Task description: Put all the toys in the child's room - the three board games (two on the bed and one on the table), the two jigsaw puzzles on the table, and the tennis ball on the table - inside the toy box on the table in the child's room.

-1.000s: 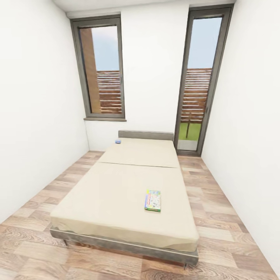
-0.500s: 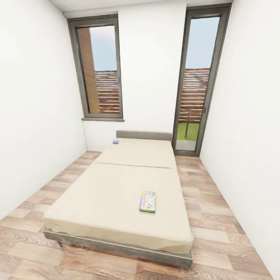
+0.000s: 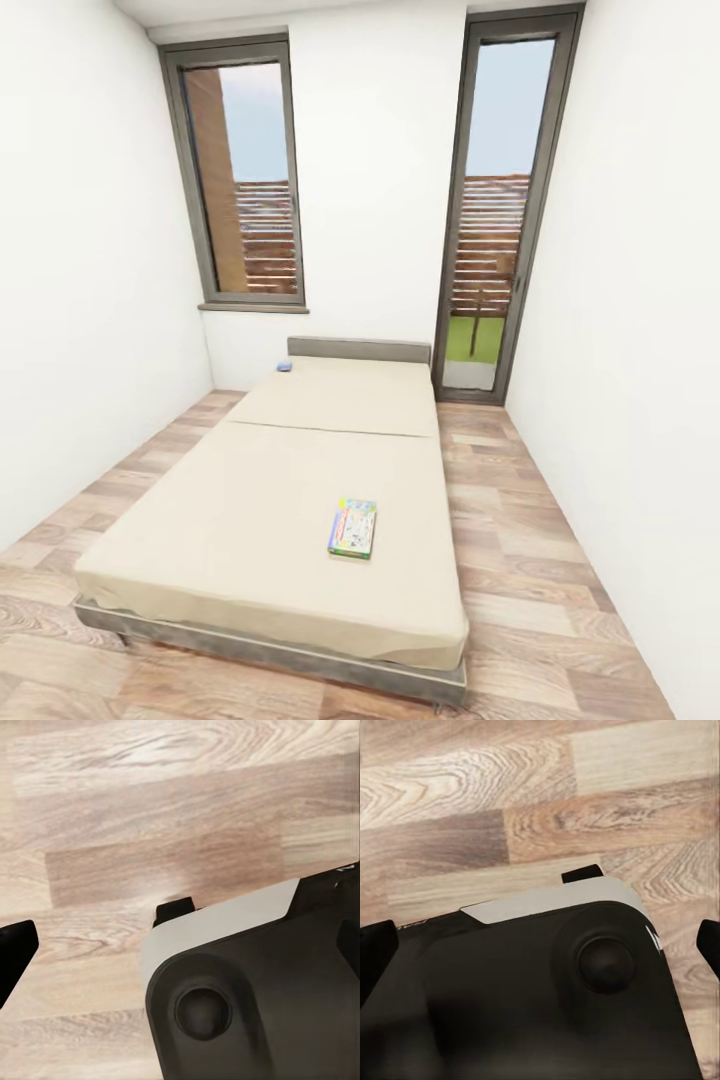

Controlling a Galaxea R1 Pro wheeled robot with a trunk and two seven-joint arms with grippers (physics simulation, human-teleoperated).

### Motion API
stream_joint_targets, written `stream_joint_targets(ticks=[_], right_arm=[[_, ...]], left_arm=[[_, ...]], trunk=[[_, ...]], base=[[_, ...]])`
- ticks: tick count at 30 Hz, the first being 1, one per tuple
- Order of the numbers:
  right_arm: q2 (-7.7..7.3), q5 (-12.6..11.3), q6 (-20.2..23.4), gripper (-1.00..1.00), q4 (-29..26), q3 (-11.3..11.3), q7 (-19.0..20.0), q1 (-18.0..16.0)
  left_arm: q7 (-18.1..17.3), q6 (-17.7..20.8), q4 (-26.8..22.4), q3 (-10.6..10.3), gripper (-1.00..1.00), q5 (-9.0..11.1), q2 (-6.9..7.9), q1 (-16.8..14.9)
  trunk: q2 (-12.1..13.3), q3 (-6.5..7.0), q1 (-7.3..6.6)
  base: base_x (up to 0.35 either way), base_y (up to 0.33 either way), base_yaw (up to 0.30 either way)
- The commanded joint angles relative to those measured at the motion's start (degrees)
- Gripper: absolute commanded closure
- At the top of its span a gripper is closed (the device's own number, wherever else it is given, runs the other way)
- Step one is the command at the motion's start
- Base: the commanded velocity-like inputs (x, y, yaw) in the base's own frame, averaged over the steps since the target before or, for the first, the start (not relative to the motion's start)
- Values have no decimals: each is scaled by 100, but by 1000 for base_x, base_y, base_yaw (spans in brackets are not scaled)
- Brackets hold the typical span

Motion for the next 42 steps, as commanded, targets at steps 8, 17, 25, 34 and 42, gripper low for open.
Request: stream_joint_targets(ticks=[8, 17, 25, 34, 42], right_arm=[[3, -7, -10, -100, -8, -43, 0, 2], [3, -19, -14, -100, -8, -42, 0, 2], [3, -28, -19, -100, -8, -42, 0, 2], [9, -29, -12, -100, -8, -53, 0, 2], [12, -35, -10, -100, -8, -62, -7, 2]], left_arm=[[7, -18, 0, -7, -100, -58, 2, -2], [4, -18, 0, -9, -100, -58, 7, -2], [5, -18, 0, -10, -100, -58, 8, -2], [5, -23, 0, -10, -100, -58, 9, -2], [-1, -20, 0, -10, -100, -58, 9, -2]], trunk=[[-3, -5, 1], [-3, -5, 1], [-3, -5, 1], [-3, -5, 1], [-3, -5, 1]], base=[[20, -166, 0], [2, -147, 0], [0, -180, 0], [0, -50, 0], [0, -45, 0]])
